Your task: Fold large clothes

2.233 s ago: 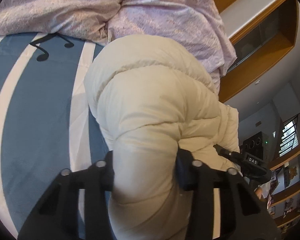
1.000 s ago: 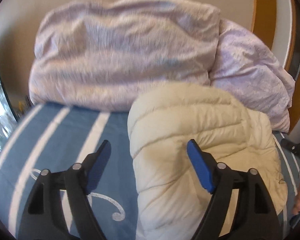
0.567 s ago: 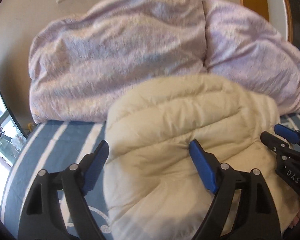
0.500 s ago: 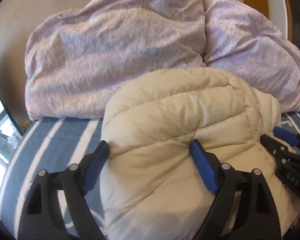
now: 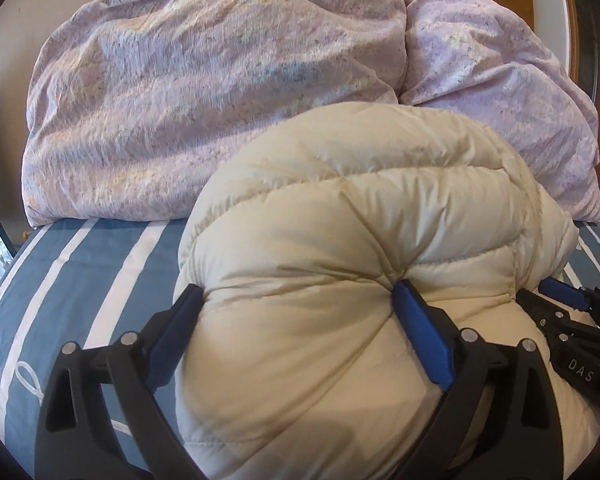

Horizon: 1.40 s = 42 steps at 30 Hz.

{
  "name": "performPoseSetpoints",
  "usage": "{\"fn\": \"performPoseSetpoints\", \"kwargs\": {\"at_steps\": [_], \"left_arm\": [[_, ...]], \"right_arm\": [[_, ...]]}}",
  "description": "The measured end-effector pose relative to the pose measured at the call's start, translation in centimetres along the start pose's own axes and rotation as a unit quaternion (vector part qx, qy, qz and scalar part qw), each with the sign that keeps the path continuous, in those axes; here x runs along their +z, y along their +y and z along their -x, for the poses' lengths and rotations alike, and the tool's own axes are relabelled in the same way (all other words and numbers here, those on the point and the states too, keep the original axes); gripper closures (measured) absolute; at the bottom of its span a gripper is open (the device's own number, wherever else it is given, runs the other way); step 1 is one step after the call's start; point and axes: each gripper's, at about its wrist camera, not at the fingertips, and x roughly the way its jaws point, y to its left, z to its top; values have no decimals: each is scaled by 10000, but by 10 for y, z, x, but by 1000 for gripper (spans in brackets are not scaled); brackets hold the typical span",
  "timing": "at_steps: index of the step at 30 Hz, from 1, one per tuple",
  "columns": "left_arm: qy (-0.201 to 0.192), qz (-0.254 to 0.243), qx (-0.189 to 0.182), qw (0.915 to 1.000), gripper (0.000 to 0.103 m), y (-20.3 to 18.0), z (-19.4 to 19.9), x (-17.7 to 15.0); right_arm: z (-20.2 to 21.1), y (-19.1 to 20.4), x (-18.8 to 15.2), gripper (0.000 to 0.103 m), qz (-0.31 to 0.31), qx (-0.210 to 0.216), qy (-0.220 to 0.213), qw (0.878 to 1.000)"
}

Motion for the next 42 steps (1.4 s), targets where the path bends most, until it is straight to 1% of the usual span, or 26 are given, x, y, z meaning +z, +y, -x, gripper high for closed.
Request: {"fn": "performPoseSetpoints", "kwargs": {"at_steps": [6,12,20,22,25,26,27,28,29,31,35,39,41,42], "left_arm": [[108,15,90,9999,2,0,-6,-1],[164,-50,184,9997,2,-1,-8,-1],[198,-39,168,9997,2,-1,-7,-1],[193,-28,158,9997,2,-2,-7,-1],[187,18,122,9997,2,1,-8,0],[187,29,117,9998,2,1,-8,0],[188,35,118,9997,2,1,-8,0],[191,39,122,9997,2,1,-9,0],[195,37,128,9997,2,1,-9,0],[202,32,143,9997,2,0,-9,0],[204,65,117,9997,2,0,-8,0],[148,175,17,9997,2,4,-5,-1],[108,284,-59,9995,2,9,-1,-2],[147,292,-101,9994,2,10,1,-3]], "right_arm": [[-3,0,1,58,-6,-40,16,10000],[-5,2,1,57,28,-77,16,10000],[-6,-2,1,54,-73,-19,-38,10000],[-5,-3,1,51,-110,-49,-69,9999],[-5,-5,2,40,-184,-214,-81,9996],[-6,-7,2,29,-244,-349,-61,9991],[-8,-10,3,10,-324,-472,-25,9984],[-11,-15,3,6,-469,-471,43,9978],[-14,-21,3,6,-567,-226,104,9981],[-15,-26,3,6,-651,-74,132,9978],[-13,-25,4,6,-639,-125,45,9979],[-3,-29,2,6,-745,-107,-130,9971],[3,-31,4,5,-726,-155,-62,9972],[7,-32,5,4,-726,-170,-25,9972]]}}
